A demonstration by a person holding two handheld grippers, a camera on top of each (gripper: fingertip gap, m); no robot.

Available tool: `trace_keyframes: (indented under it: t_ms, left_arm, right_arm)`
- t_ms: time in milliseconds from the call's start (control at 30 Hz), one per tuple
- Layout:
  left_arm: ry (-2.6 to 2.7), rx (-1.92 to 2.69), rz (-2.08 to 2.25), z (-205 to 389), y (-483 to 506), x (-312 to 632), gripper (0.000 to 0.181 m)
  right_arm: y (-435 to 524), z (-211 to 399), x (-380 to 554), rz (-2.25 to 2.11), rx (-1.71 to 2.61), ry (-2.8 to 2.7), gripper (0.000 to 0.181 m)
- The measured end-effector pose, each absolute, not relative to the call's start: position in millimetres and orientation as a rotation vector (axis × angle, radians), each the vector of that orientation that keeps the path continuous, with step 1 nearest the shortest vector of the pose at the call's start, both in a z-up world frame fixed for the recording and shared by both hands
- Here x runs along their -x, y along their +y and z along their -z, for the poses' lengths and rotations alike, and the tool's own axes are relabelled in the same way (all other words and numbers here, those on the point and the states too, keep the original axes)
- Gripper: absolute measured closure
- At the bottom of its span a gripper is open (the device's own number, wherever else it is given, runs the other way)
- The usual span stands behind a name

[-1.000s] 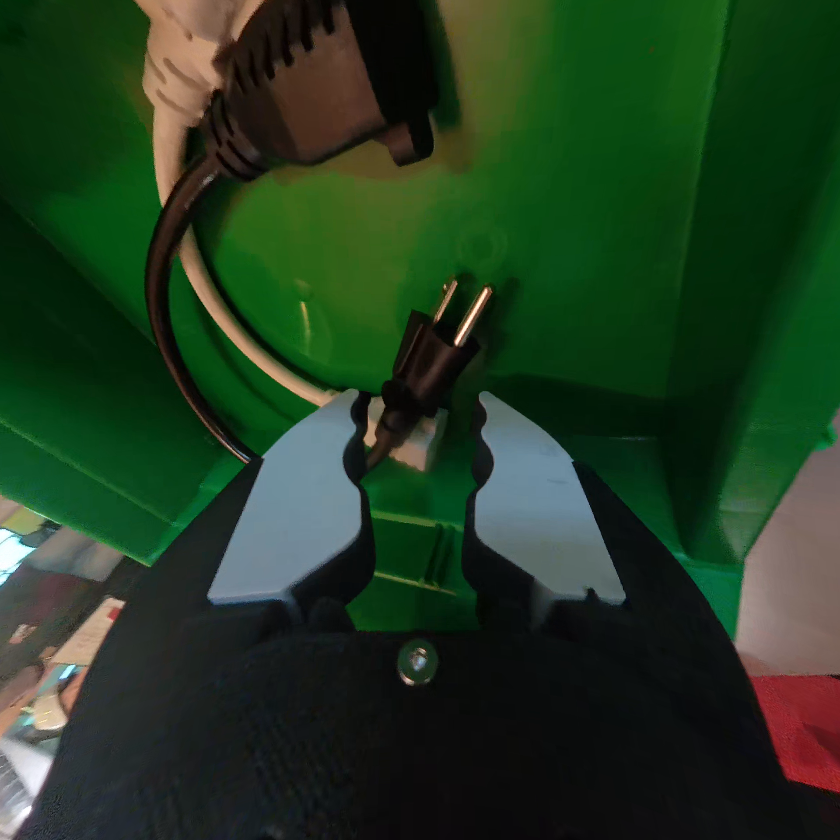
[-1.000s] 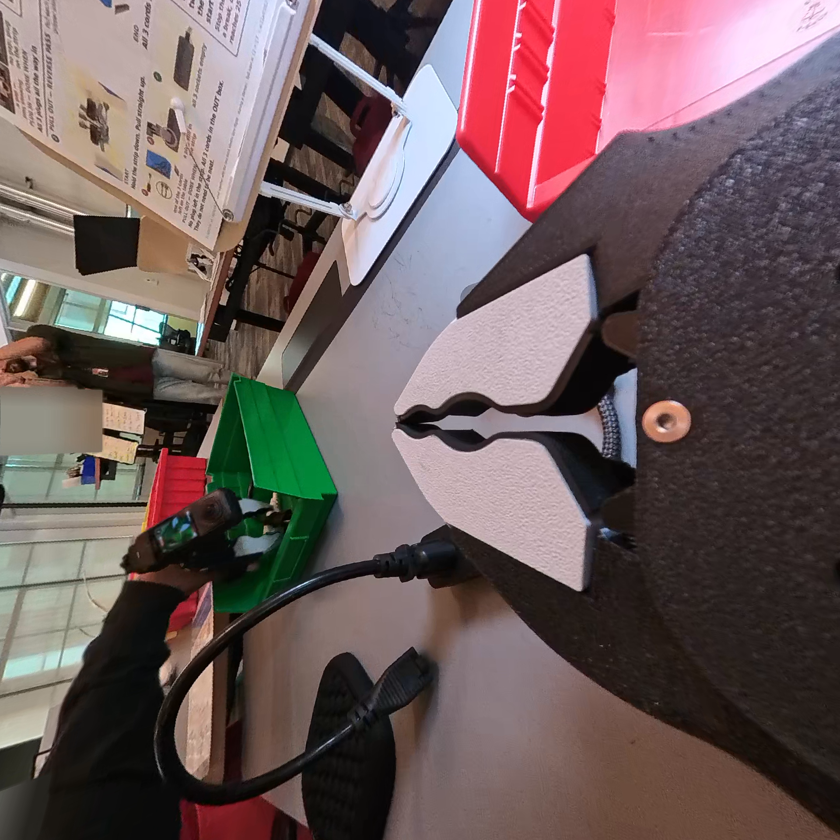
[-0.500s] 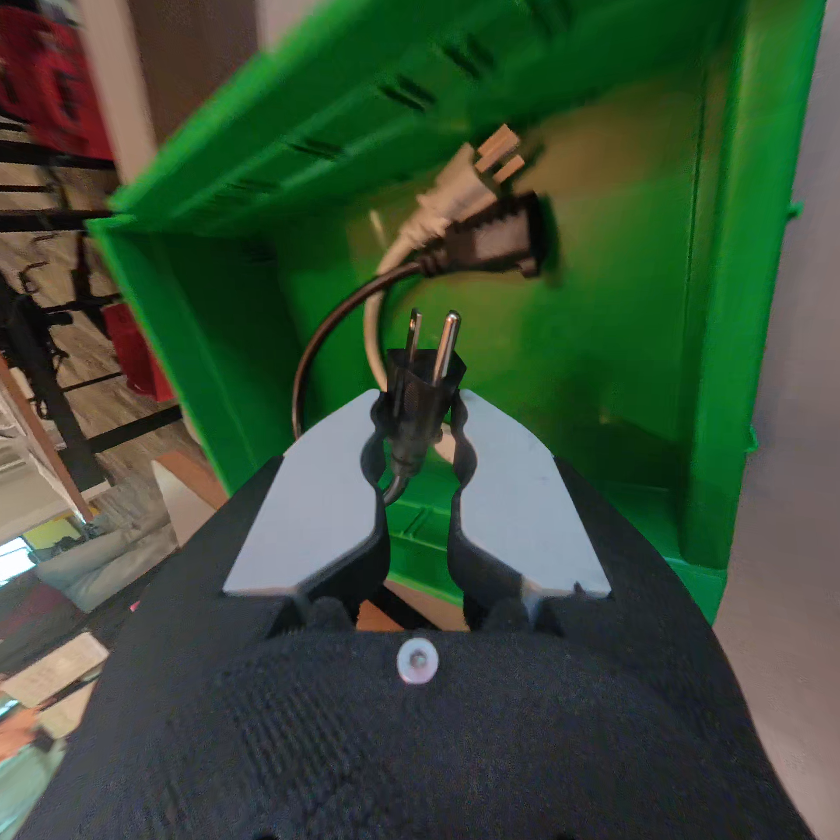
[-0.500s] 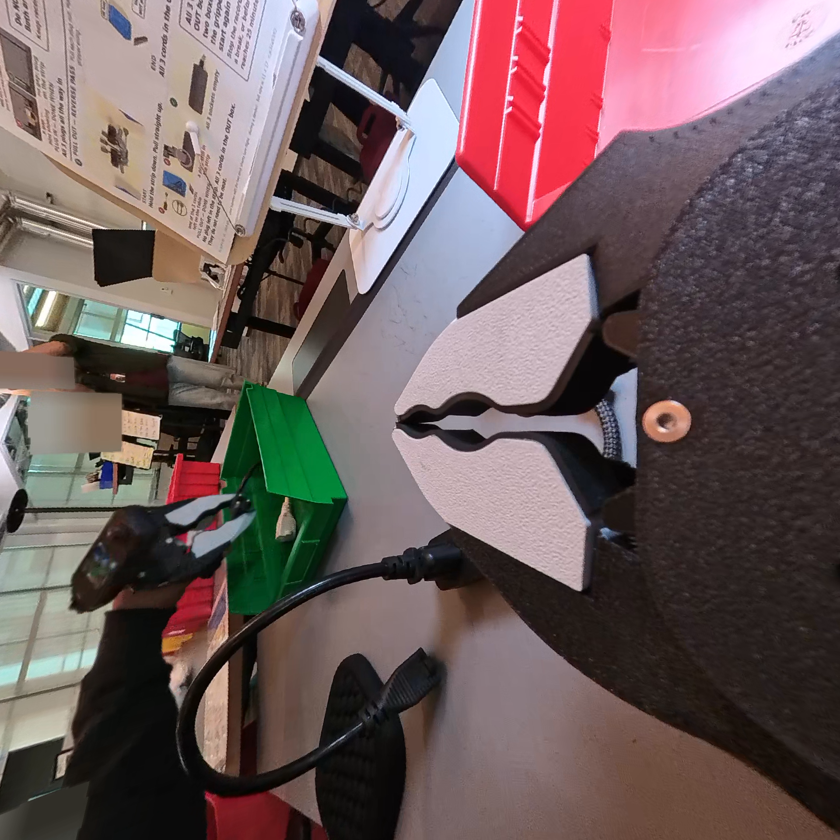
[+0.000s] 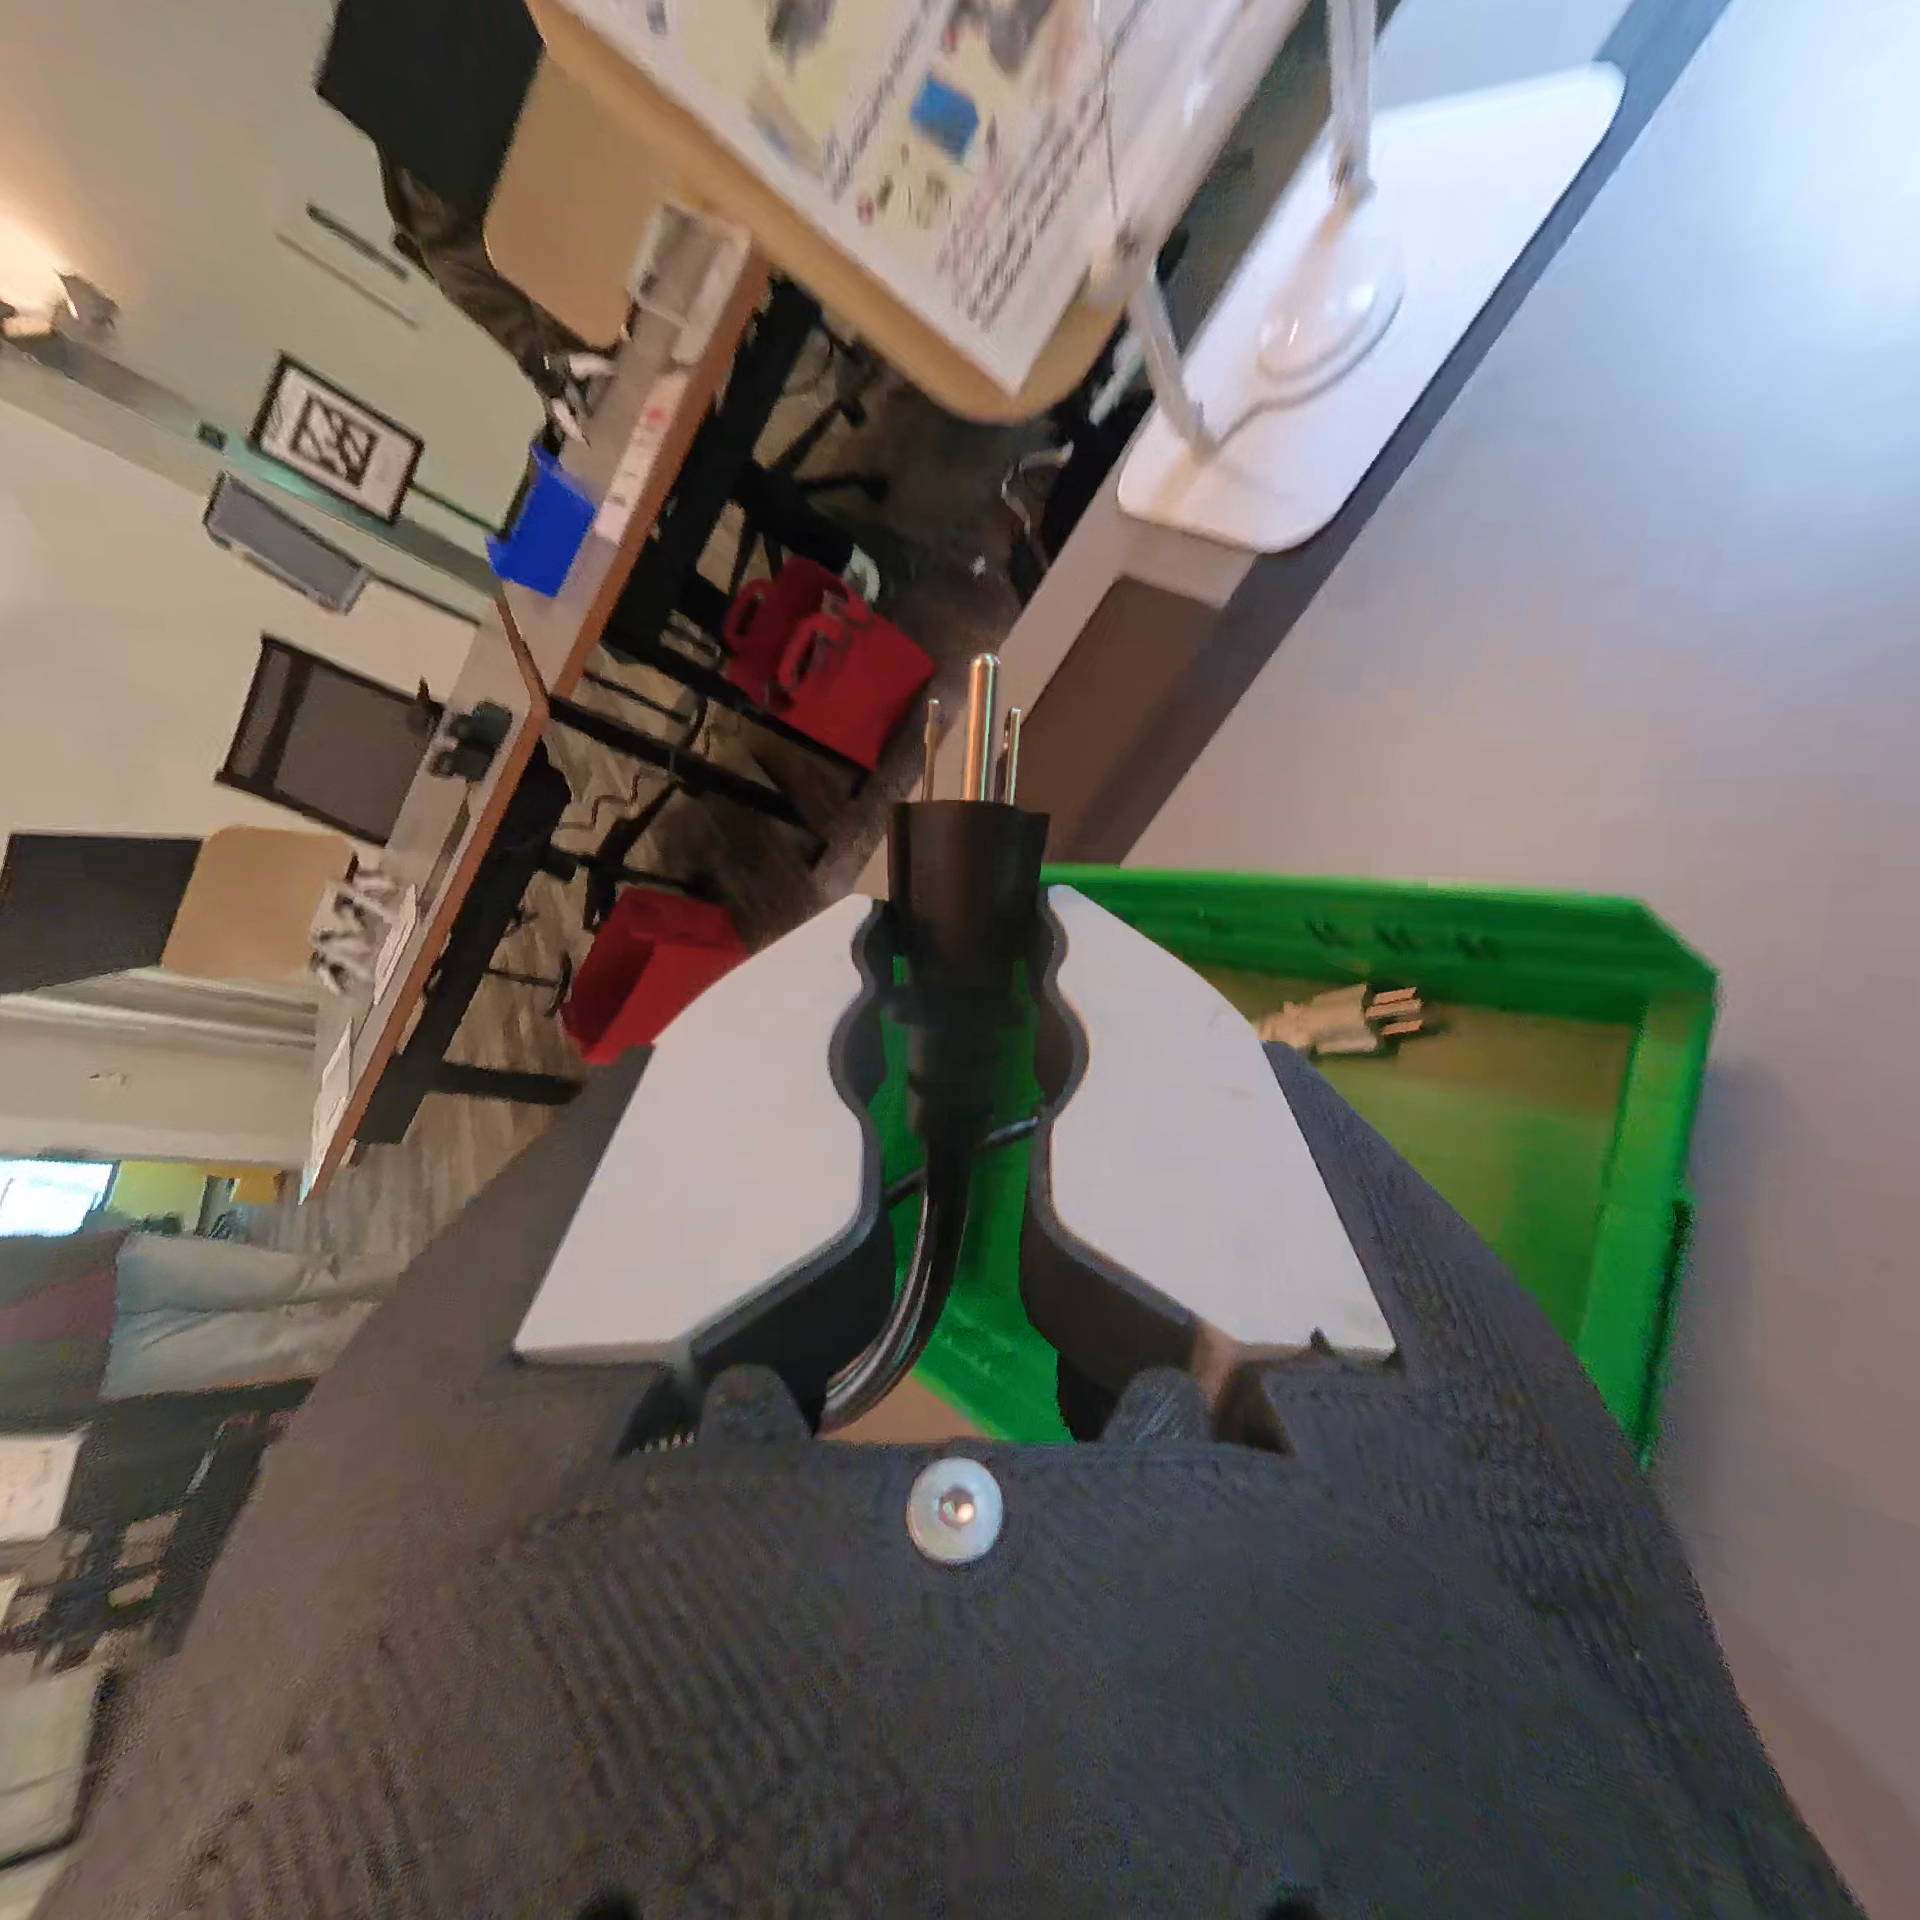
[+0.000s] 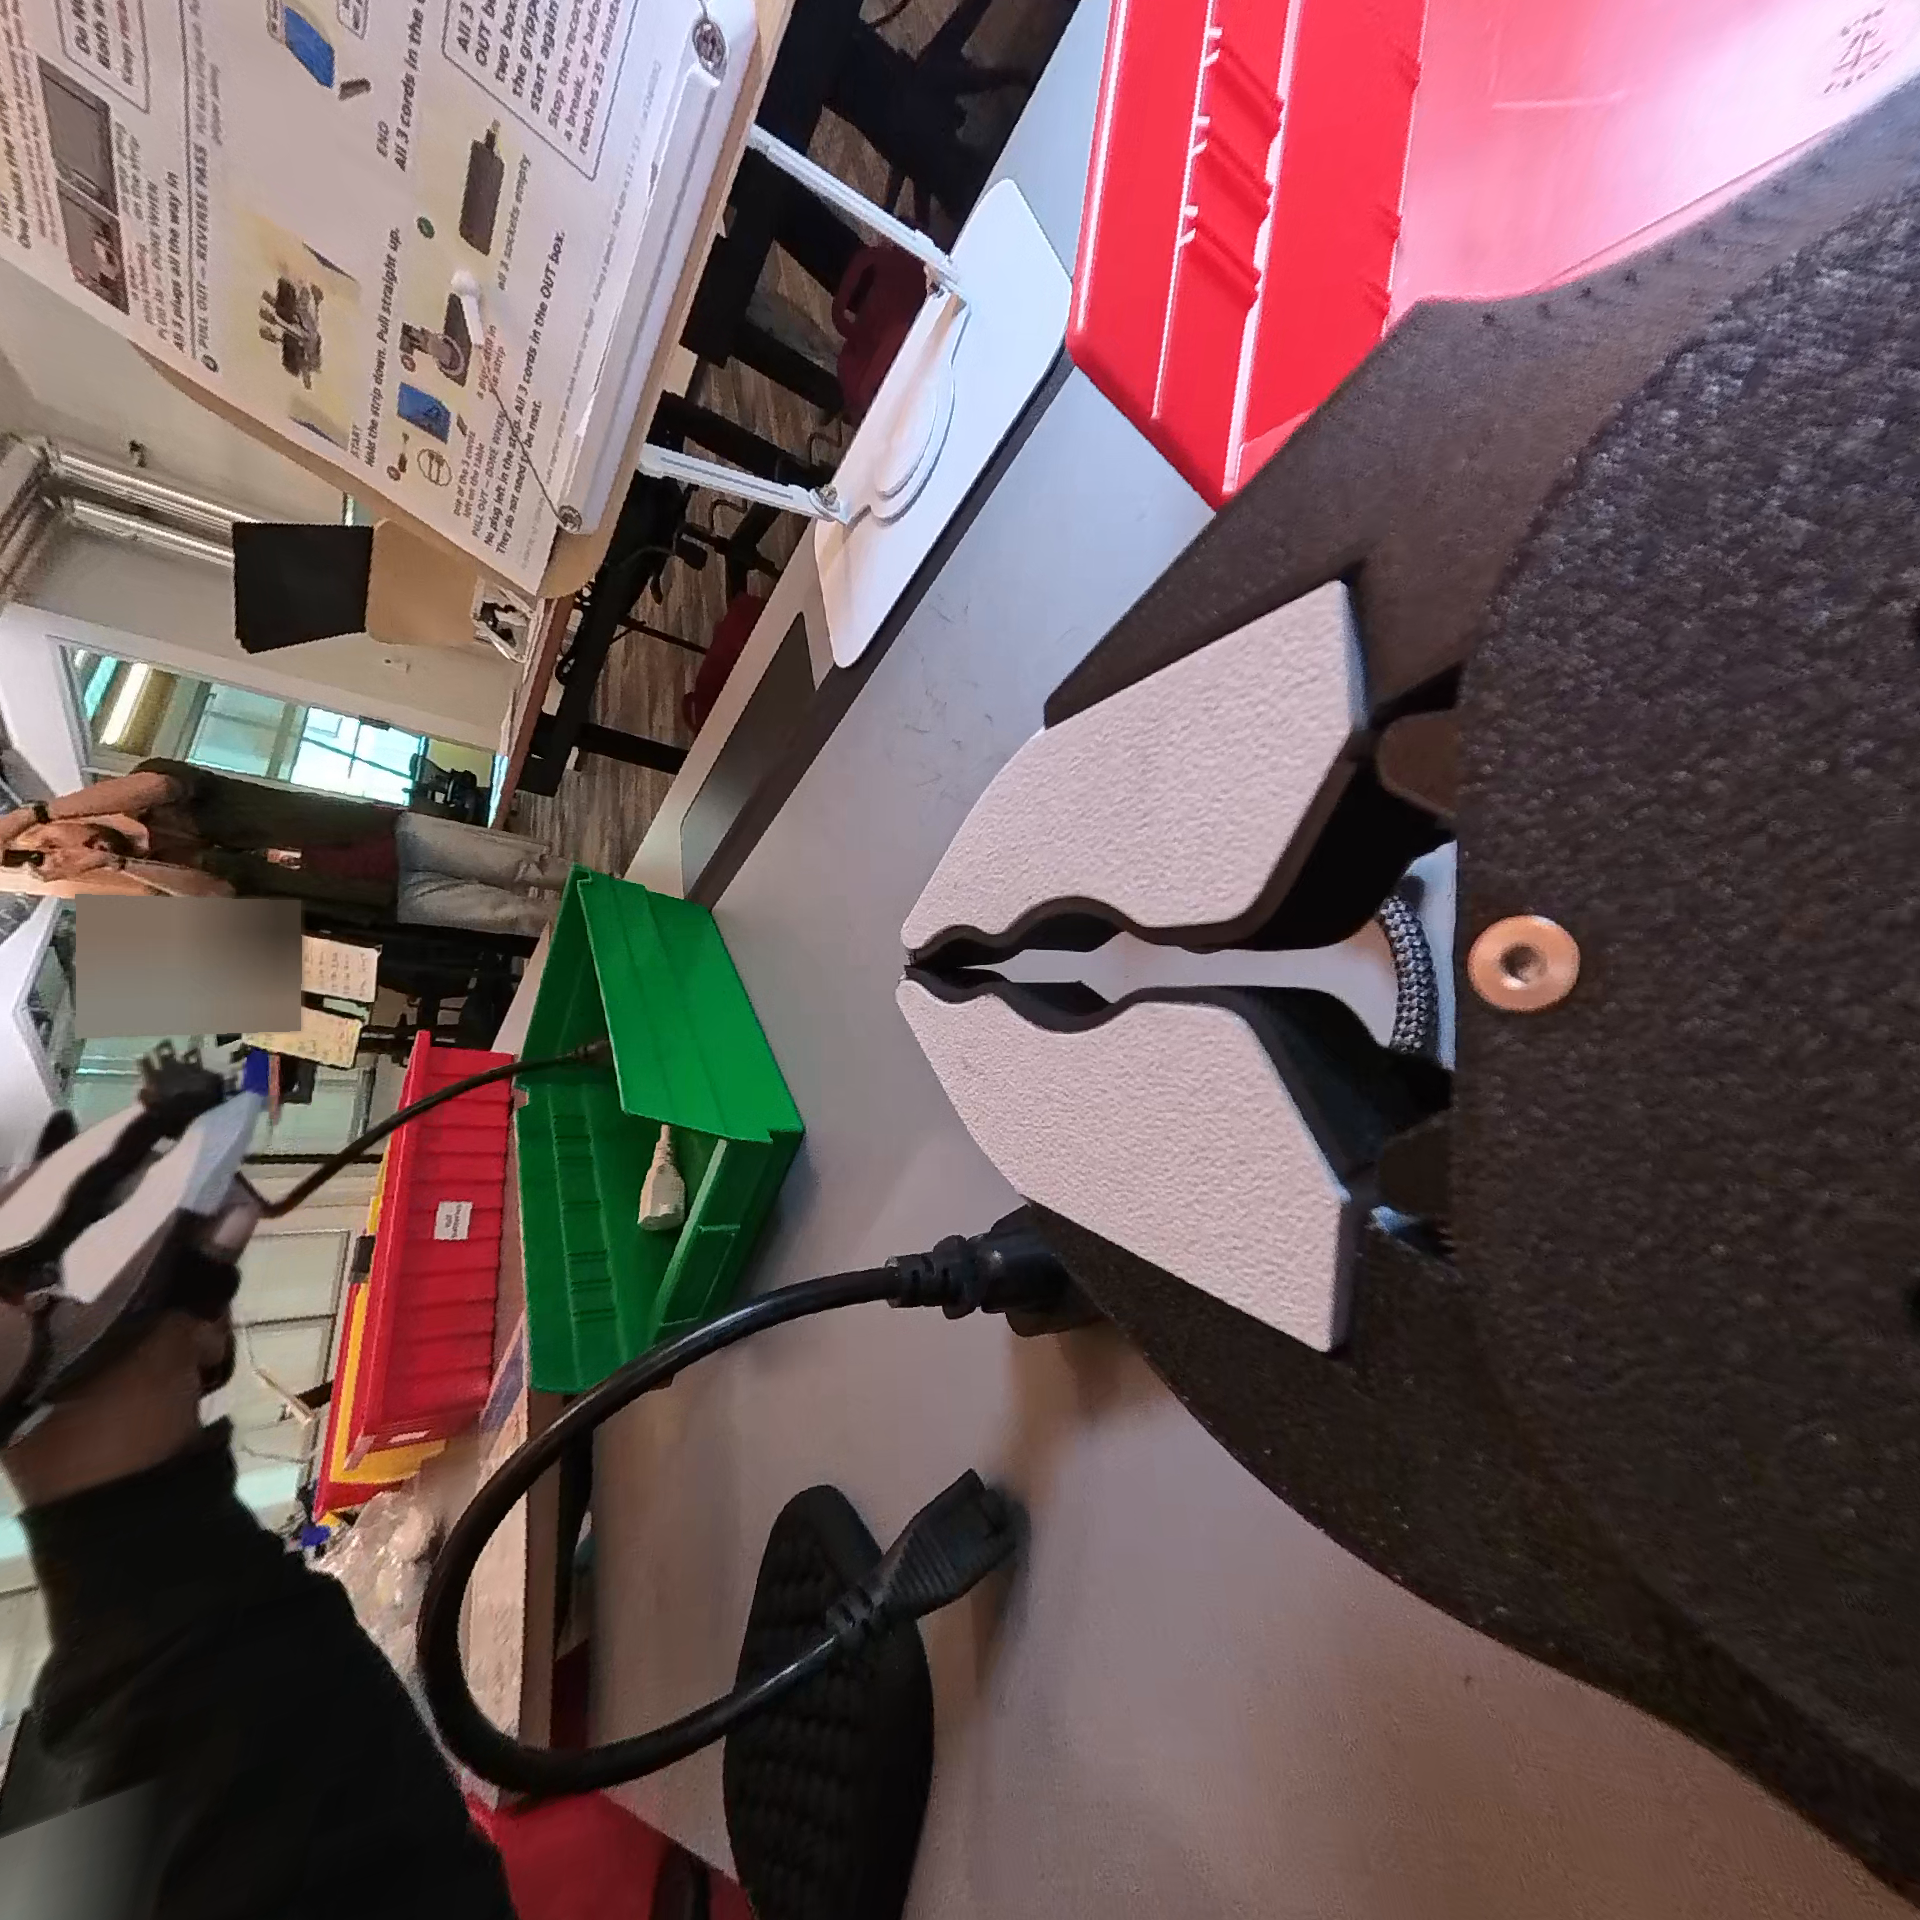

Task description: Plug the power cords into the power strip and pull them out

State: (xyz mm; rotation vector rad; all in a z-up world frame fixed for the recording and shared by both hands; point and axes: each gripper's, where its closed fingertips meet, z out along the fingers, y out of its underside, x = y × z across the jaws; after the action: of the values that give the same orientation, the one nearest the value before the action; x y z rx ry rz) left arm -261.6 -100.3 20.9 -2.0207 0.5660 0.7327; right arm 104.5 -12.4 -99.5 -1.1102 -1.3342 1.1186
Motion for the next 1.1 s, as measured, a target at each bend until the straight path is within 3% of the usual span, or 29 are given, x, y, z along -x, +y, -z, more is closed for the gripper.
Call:
trace_keyframes:
  t_ms: [367, 700, 800, 933, 1100]
  left_arm:
    - [0.619, 1.614, -0.312, -88, -86, 129, 0.156]
    - [0.679, 1.305, -0.086, -161, -92, 45, 0.156]
    - [0.698, 1.251, 0.001, -177, -89, 24, 0.156]
    - [0.680, 1.219, 0.140, -171, -72, -1, 0.156]
    - [0.677, 1.228, 0.309, -139, -54, -33, 0.156]
  right_arm:
    - [-27, 77, -97, -1.211, 1.049, -1.319, 0.181]
    - [-34, 8, -65, -1.233, 0.898, -1.306, 0.172]
    - [-36, 4, -50, -1.241, 0.907, -1.323, 0.159]
    - [-37, 25, -25, -1.178, 1.033, -1.462, 0.119]
    - [-19, 64, -5, -0.934, 1.174, -1.595, 0.114]
